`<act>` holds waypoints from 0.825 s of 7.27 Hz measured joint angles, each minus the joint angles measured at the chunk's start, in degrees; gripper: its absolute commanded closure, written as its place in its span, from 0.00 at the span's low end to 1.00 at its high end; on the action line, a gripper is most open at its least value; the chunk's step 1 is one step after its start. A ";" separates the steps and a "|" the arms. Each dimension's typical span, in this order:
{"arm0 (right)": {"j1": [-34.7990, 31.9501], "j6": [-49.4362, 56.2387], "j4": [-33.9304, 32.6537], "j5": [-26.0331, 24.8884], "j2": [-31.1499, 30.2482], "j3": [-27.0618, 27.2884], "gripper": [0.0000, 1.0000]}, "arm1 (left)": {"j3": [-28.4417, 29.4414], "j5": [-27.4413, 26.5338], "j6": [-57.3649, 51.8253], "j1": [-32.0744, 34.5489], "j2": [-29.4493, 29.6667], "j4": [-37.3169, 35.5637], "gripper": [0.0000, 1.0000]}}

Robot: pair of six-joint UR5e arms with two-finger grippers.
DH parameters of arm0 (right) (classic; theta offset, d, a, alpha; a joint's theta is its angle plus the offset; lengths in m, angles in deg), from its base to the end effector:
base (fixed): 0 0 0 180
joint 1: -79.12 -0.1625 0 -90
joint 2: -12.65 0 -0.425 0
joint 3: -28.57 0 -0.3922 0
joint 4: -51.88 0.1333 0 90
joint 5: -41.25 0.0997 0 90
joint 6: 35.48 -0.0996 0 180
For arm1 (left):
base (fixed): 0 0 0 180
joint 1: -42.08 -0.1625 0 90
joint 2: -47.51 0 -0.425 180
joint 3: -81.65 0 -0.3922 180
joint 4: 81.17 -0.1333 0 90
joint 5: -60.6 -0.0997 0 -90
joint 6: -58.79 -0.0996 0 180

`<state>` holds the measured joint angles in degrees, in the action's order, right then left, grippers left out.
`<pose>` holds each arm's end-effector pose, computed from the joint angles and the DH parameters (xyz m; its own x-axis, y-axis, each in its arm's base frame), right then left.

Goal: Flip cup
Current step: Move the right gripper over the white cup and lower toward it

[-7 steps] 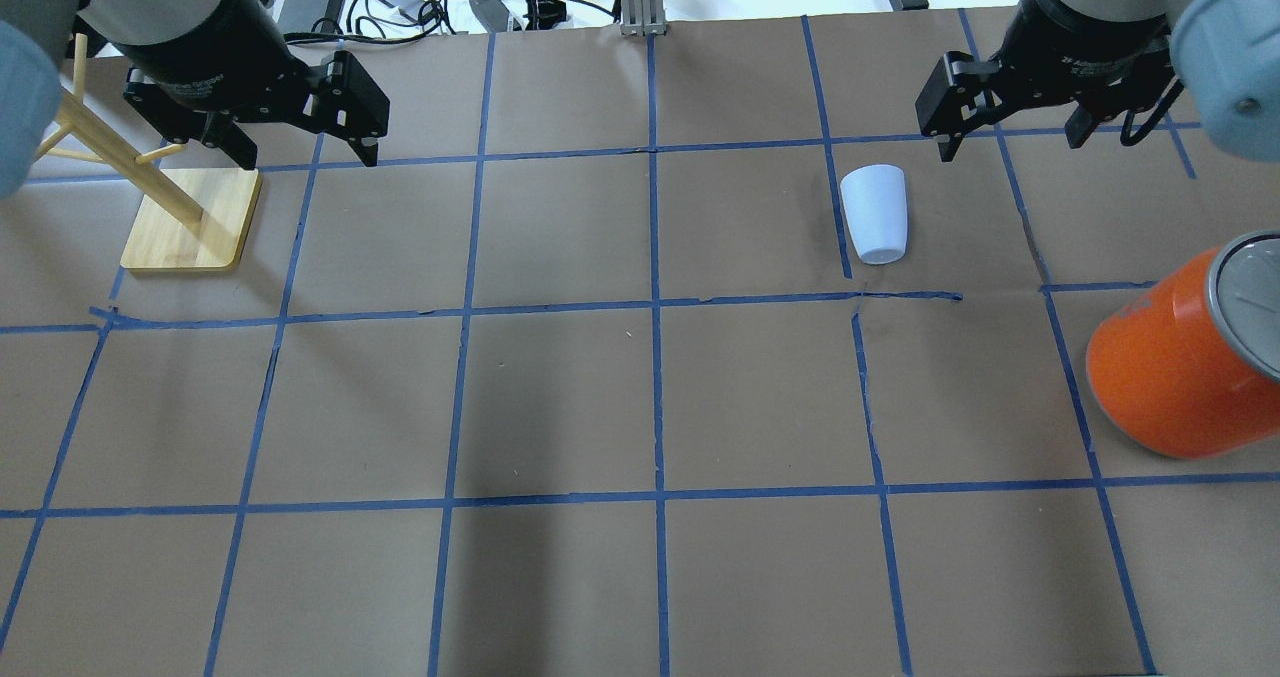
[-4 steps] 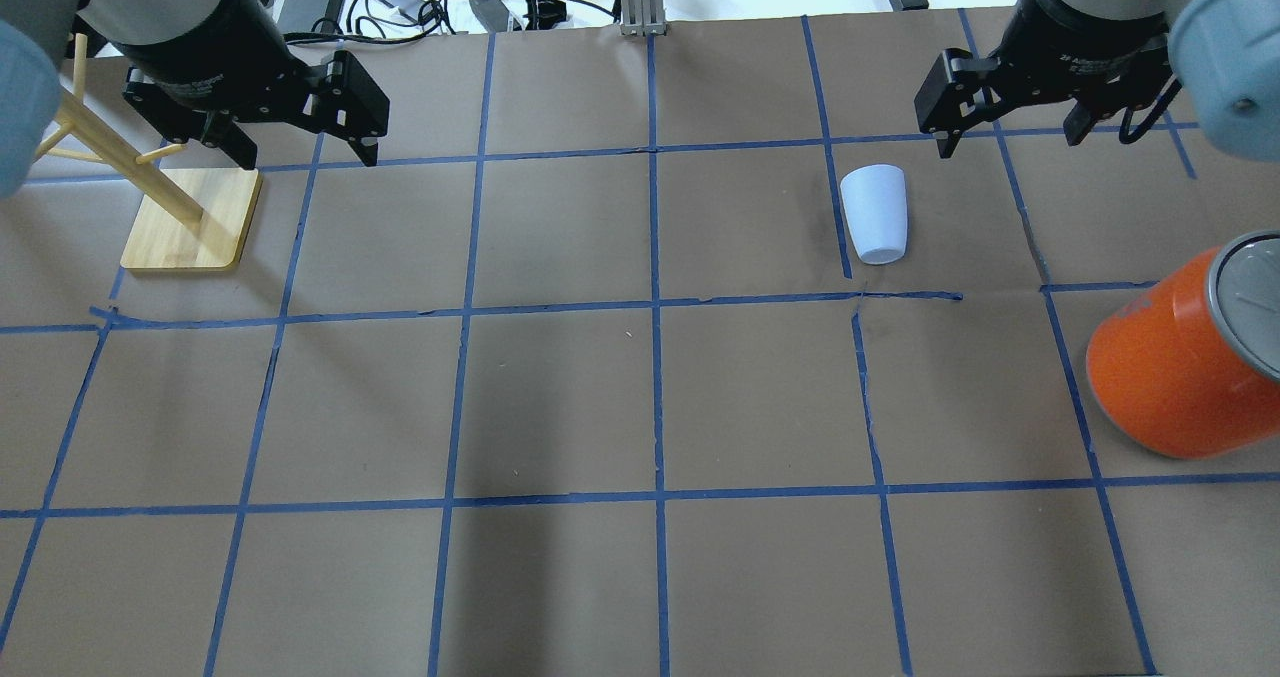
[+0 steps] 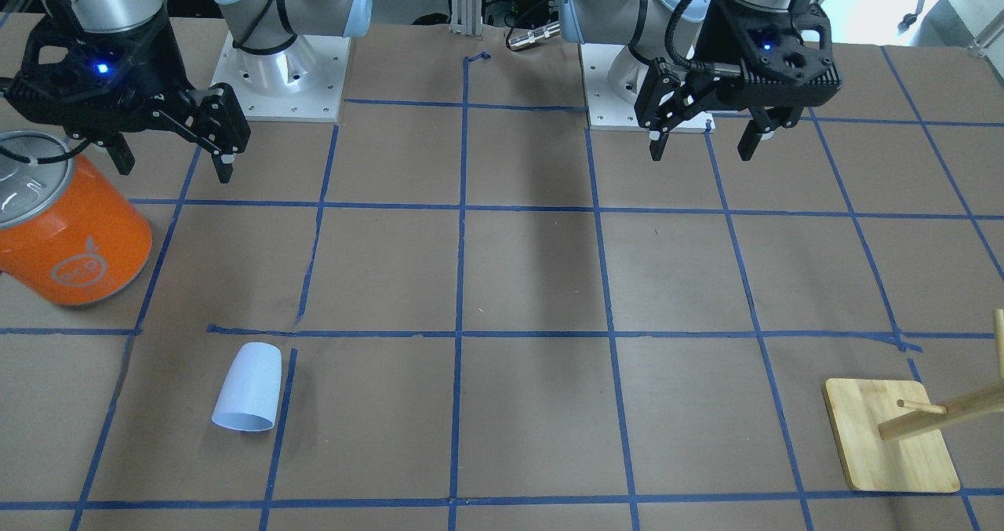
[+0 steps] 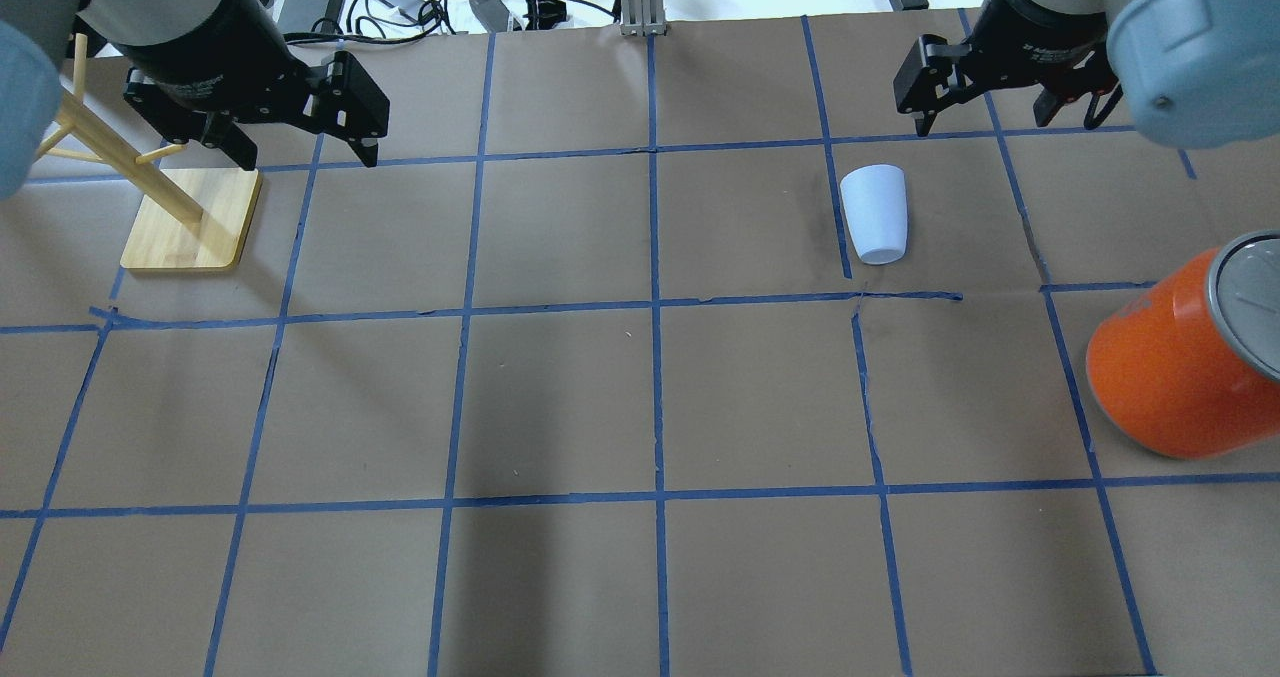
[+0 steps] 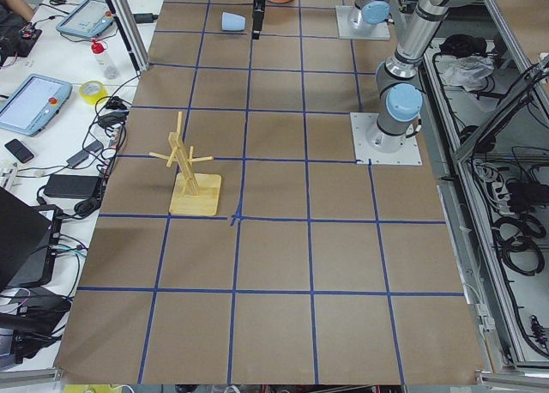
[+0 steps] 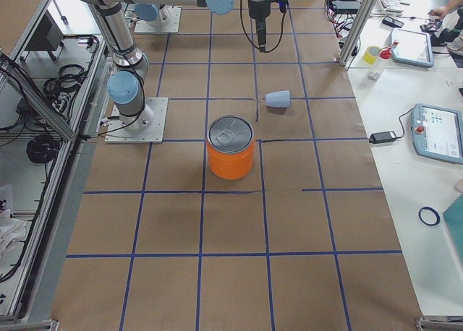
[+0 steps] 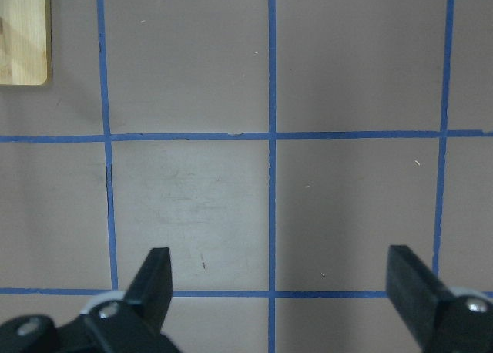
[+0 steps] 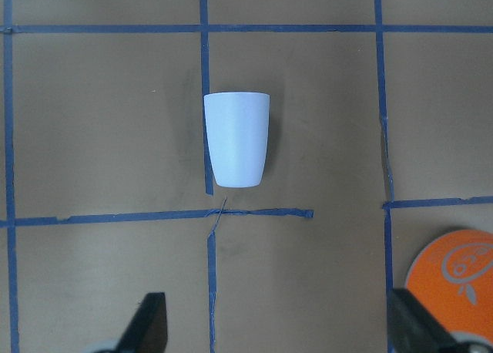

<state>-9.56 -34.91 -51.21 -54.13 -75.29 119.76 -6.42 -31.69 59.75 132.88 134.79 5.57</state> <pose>0.1119 -0.5247 0.4843 -0.9951 0.0292 0.0941 0.0128 0.9854 -0.1700 -0.1361 -0.4813 0.5340 -0.9993 -0.0081 -0.0373 -0.0029 0.9904 -0.1383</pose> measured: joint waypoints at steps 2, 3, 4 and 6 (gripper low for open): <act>0.00 -0.21 -2.48 -0.21 2.59 0.05 0.00 | 0.03 0.00 0.00 0.00 0.03 0.00 0.00; 0.00 -0.26 -4.49 -0.23 4.44 0.05 0.00 | 0.03 0.00 0.00 0.00 0.03 0.00 0.00; -0.01 -0.27 -6.49 -0.24 6.23 0.07 0.00 | 0.04 0.00 0.00 0.00 0.01 0.00 0.00; 0.04 -0.13 -8.48 -0.28 8.34 0.12 0.00 | 0.01 0.00 0.00 0.00 0.00 0.00 0.00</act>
<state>-9.51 -35.04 -59.70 -54.41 -66.95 119.88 -6.41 -31.69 59.75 132.88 134.79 5.57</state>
